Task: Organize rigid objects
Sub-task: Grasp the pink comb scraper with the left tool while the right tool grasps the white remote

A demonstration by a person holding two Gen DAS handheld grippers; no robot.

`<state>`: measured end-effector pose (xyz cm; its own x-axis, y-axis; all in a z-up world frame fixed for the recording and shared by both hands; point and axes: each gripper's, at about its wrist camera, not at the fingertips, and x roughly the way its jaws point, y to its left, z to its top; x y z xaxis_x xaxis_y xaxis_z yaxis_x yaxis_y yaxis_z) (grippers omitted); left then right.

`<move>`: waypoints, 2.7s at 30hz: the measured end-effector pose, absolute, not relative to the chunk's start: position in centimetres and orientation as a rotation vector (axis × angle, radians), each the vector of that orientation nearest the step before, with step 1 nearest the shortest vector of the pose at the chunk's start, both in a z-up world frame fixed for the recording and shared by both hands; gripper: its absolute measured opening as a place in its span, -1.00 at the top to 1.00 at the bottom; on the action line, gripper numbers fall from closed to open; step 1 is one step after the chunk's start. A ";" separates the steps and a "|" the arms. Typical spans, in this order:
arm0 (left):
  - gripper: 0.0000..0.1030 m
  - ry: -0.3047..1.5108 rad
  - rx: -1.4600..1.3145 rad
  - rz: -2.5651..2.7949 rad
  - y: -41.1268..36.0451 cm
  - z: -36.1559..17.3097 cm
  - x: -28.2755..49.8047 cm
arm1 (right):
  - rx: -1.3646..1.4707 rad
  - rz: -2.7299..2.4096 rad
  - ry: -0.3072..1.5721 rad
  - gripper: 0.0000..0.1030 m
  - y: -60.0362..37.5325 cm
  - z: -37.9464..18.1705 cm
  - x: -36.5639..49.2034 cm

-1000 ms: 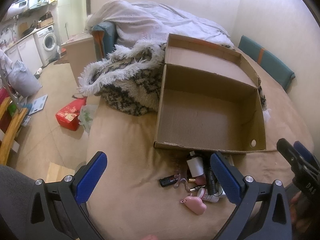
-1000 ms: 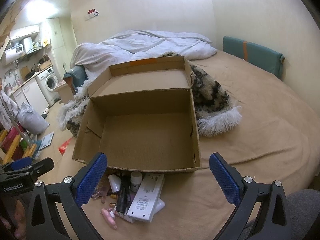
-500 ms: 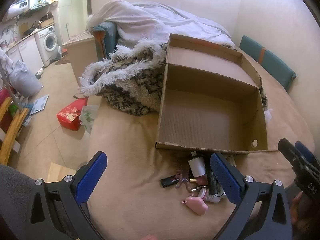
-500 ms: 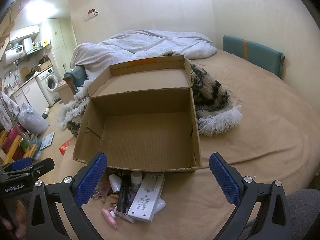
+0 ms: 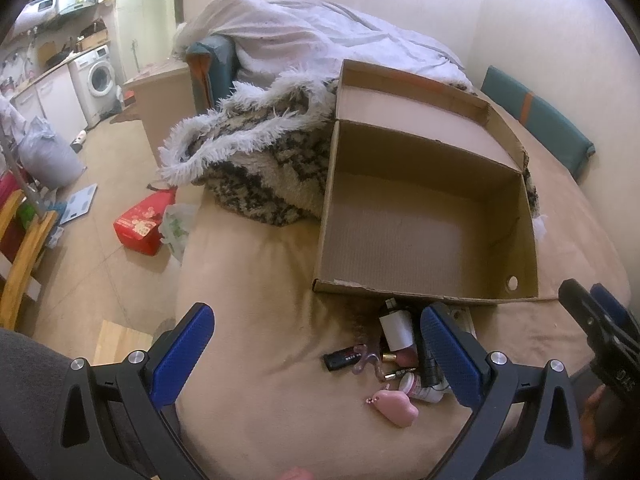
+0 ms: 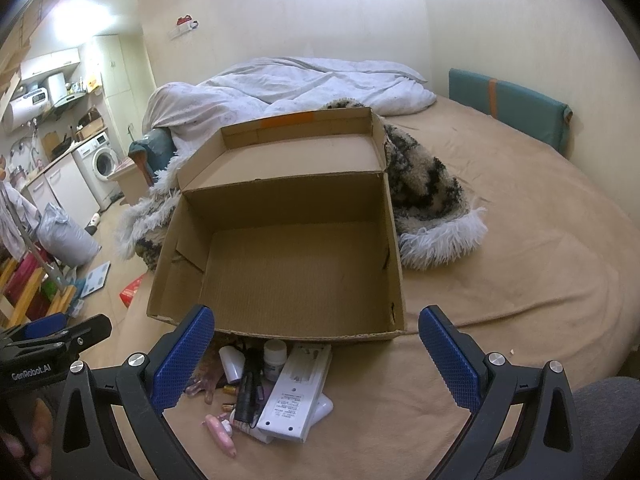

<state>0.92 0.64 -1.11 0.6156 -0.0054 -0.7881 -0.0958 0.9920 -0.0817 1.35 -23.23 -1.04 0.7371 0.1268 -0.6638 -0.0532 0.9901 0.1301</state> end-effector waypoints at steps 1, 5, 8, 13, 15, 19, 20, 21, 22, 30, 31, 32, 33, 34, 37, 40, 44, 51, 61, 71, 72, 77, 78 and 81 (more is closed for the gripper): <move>-1.00 0.908 -0.116 0.056 0.7 -1.1 1.0 | 0.103 0.098 0.739 -1.00 -23.2 -1.1 1.3; -1.00 0.923 -0.080 0.070 0.5 -0.8 1.8 | 0.099 0.144 0.807 -1.00 -22.7 -1.7 2.0; -1.00 0.972 -0.052 0.060 0.2 -1.2 2.9 | 0.126 0.189 0.892 -1.00 -22.6 -2.7 2.9; -0.99 1.091 -0.060 0.022 0.6 -2.8 5.2 | 0.181 0.244 1.024 -1.00 -23.1 -4.2 4.4; -0.96 1.146 -0.069 0.010 0.8 -3.7 6.4 | 0.202 0.257 1.074 -1.00 -23.5 -4.9 5.1; -0.67 1.287 -0.076 -0.013 1.0 -6.6 8.6 | 0.249 0.273 1.197 -1.00 -24.1 -6.9 6.8; -0.57 1.328 -0.074 -0.025 0.9 -7.6 9.1 | 0.263 0.279 1.228 -1.00 -24.2 -7.5 7.2; -0.53 1.360 -0.066 -0.032 0.7 -8.5 9.3 | 0.277 0.287 1.258 -1.00 -24.2 -8.1 7.6; -0.47 1.386 -0.055 -0.039 0.5 -9.3 9.5 | 0.288 0.295 1.286 -1.00 -24.2 -8.7 8.0; -0.20 1.514 -0.165 -0.050 0.3 -14.3 10.4 | 0.368 0.285 1.370 -1.00 -24.2 -11.4 8.8; -0.20 1.507 -0.162 -0.055 0.1 -14.3 10.6 | 0.366 0.289 1.370 -1.00 -24.0 -11.4 8.8; -0.20 1.501 -0.149 -0.066 -0.4 -14.4 10.8 | 0.363 0.292 1.370 -1.00 -23.9 -11.4 8.8; -0.20 1.500 -0.139 -0.076 -0.8 -14.5 11.0 | 0.363 0.294 1.373 -1.00 -24.0 -11.4 8.7; -0.20 1.500 -0.135 -0.087 -1.2 -14.8 11.2 | 0.360 0.292 1.377 -1.00 -23.9 -11.5 8.8; -0.10 1.520 -0.108 -0.098 -2.5 -16.3 11.8 | 0.347 0.277 1.385 -1.00 -23.9 -11.7 8.9; 0.14 1.554 -0.130 -0.105 -2.9 -17.9 12.3 | 0.331 0.244 1.388 -1.00 -24.1 -11.9 9.1; 0.40 1.553 -0.184 -0.121 -2.8 -18.5 13.0 | 0.378 0.254 1.453 -0.66 -24.6 -13.2 9.4; 0.50 1.539 -0.221 -0.114 -1.7 -18.8 12.7 | 0.296 0.261 1.515 -0.49 -22.4 -15.2 10.5; 0.51 1.549 -0.306 -0.030 2.5 -19.3 11.5 | 0.262 0.305 1.534 0.02 -20.9 -16.1 12.3; 0.43 1.556 -0.215 0.033 0.1 -22.8 11.3 | 0.249 0.180 1.535 0.04 -25.6 -16.4 11.9; 0.41 1.551 -0.196 0.038 -0.4 -22.9 11.8 | 0.248 0.171 1.538 0.04 -25.6 -16.5 12.0; 0.31 1.527 -0.124 0.039 -1.1 -22.8 12.9 | 0.162 0.133 1.525 0.01 -24.2 -16.5 13.4; 0.31 1.522 -0.109 0.039 -1.2 -22.7 13.1 | 0.143 0.124 1.533 0.00 -23.7 -16.8 13.7; 0.31 1.518 -0.088 0.051 -2.0 -22.4 13.9 | 0.070 0.104 1.539 0.00 -23.3 -17.2 12.8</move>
<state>13.95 -2.03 -22.36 0.0528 -0.0216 -0.9984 -0.0884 0.9957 -0.0262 12.77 -23.33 -17.25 0.0290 0.1111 -0.9934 -0.0234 0.9936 0.1104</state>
